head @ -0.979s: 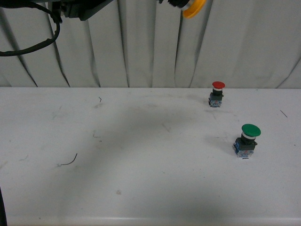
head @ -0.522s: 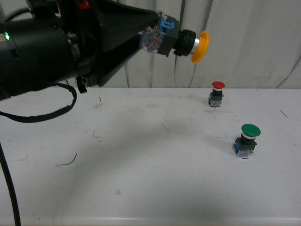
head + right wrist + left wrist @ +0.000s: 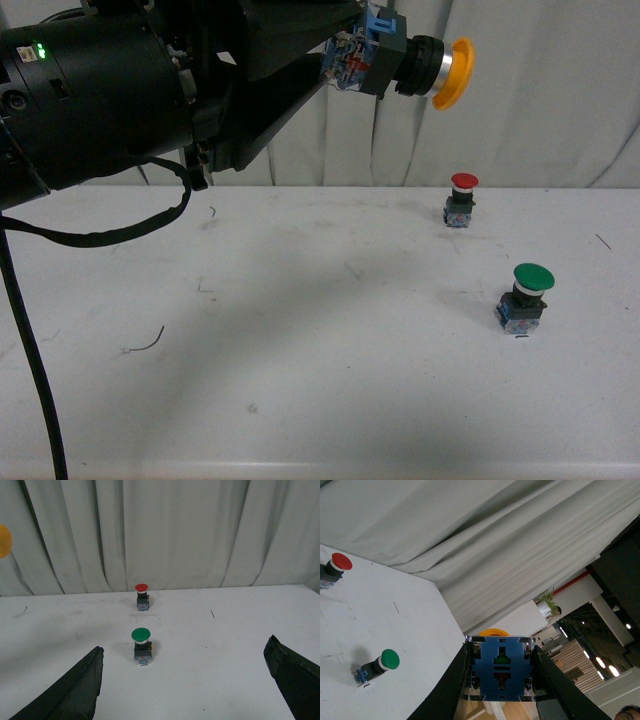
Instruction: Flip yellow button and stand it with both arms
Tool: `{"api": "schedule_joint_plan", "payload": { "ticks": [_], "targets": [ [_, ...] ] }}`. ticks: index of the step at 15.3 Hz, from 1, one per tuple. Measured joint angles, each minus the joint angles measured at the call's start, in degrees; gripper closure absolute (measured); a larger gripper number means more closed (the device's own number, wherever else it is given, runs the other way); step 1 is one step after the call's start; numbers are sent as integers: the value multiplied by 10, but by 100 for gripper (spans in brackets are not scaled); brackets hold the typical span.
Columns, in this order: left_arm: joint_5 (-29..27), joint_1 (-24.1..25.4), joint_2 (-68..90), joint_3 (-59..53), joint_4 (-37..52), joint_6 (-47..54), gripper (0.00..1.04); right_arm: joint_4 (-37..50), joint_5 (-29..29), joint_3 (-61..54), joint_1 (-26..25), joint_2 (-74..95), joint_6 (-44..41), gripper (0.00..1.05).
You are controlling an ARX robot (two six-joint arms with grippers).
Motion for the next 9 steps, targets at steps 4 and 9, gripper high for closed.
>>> {"api": "schedule_joint_plan", "payload": {
  "ticks": [4,9],
  "targets": [
    [-8,-10,-10,0,0,5,75,94,-102,-3,-43,24,26,7],
    [-16,-16,-16,0,0,19,75,511,-227,27,-107,418,110,7]
  ]
}}
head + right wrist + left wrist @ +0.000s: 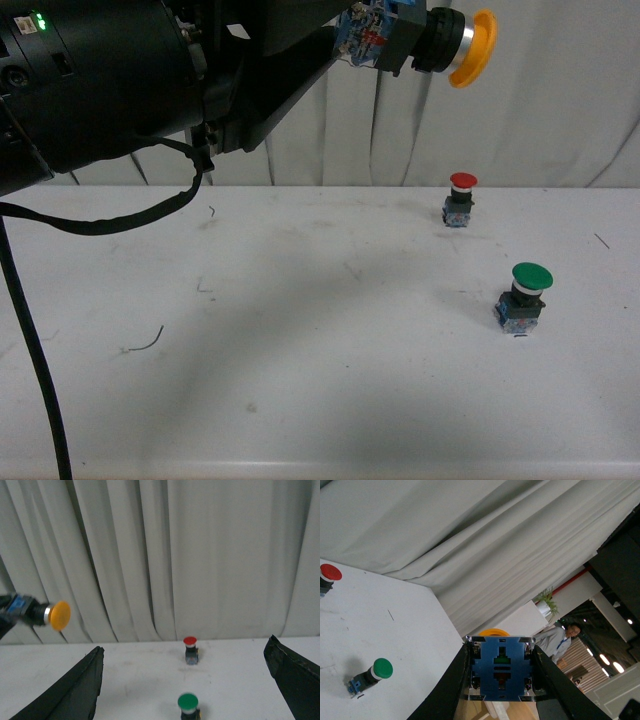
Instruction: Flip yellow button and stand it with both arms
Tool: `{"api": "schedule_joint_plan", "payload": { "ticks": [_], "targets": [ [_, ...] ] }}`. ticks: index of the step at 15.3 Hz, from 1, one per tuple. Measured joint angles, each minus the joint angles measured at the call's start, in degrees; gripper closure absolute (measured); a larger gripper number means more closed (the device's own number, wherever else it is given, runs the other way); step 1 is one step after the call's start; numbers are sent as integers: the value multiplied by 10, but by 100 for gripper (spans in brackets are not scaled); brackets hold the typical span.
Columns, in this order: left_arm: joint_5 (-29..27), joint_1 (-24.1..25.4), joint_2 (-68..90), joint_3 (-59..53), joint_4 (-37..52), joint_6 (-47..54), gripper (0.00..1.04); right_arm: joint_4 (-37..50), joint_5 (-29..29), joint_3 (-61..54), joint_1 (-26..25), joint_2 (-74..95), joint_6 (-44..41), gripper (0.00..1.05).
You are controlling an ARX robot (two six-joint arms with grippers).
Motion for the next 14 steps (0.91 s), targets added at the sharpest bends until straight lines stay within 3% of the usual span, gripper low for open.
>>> {"api": "schedule_joint_plan", "payload": {
  "ticks": [2,3,7,9,12,14],
  "targets": [
    [-2,-3,0,1,0,0,75,108,63,102,48,182,1,7],
    [-5,-5,0,2,0,0,75,122,94,163,73,269,7,7],
    [-15,-16,0,5,0,6,75,62,137,419,139,514,56,7],
    [-15,-17,0,7,0,9,75,82,102,450,150,511,102,7],
    [-15,-19,0,13,-1,9,75,198,-9,388,165,514,236,7],
    [-15,-20,1,14,0,10,75,229,-55,339,183,530,338,7]
  ]
}}
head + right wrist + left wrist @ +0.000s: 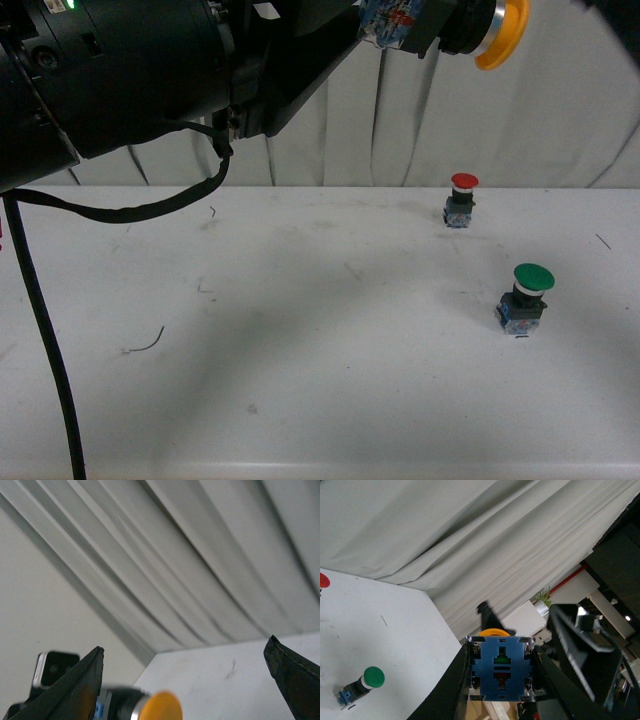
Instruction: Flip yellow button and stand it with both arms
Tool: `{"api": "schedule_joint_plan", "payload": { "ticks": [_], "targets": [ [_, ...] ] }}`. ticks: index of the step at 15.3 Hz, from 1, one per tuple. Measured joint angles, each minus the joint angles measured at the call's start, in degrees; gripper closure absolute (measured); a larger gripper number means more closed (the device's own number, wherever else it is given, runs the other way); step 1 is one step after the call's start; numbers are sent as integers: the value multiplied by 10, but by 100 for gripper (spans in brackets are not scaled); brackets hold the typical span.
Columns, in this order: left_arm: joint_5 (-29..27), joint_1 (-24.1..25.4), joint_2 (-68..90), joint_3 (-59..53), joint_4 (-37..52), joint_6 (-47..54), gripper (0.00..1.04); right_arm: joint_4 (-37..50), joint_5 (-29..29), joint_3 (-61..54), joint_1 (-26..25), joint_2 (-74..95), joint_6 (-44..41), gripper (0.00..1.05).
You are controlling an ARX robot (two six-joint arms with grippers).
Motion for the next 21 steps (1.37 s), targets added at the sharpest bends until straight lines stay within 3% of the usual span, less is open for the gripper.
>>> {"api": "schedule_joint_plan", "payload": {
  "ticks": [3,6,17,21],
  "targets": [
    [-6,-3,0,1,-2,3,75,-5,-45,-44,19,32,131,7],
    [-6,-6,0,1,0,3,75,-1,-54,-42,25,33,219,7],
    [-9,-9,0,4,0,5,75,-1,-50,-2,61,33,283,7],
    [-15,-11,0,4,-1,3,75,0,-44,7,59,33,294,51]
  ]
}}
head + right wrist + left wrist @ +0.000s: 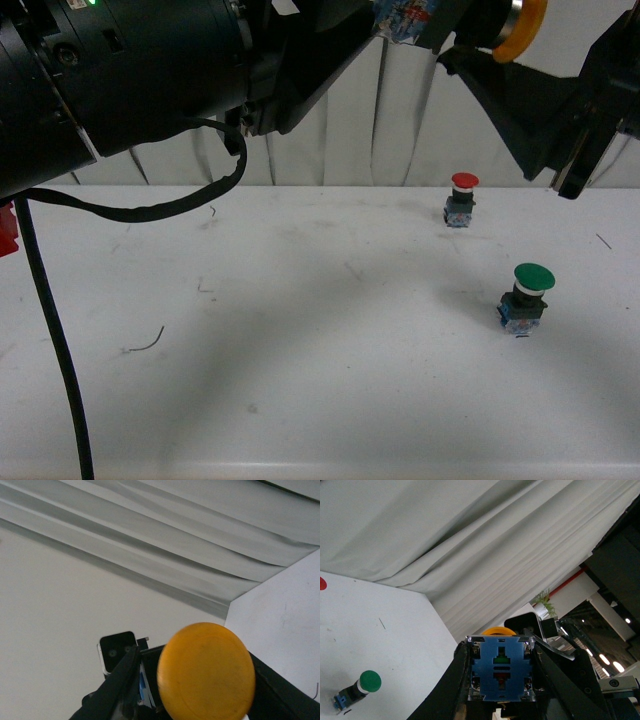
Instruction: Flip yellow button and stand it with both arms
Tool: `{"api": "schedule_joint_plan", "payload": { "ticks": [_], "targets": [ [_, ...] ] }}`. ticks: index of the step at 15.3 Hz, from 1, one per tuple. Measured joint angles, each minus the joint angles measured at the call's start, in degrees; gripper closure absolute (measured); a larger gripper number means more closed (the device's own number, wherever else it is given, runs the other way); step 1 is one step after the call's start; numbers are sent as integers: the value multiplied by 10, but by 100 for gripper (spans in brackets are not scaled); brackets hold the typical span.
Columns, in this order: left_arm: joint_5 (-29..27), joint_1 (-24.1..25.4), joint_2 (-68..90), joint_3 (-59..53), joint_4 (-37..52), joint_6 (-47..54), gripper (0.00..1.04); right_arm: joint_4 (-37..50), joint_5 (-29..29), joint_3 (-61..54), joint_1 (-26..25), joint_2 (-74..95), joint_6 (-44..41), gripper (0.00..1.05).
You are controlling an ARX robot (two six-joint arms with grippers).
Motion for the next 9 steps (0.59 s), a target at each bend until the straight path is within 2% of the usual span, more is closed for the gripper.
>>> {"api": "schedule_joint_plan", "payload": {
  "ticks": [2,7,9],
  "targets": [
    [-4,0,0,0,2,-12,76,2,0,6,-8,2,16,68],
    [-2,-6,0,-1,-2,-6,76,4,1,13,-12,3,30,75],
    [-3,-6,0,-1,-2,-2,76,4,0,13,-12,3,28,75]
  ]
}}
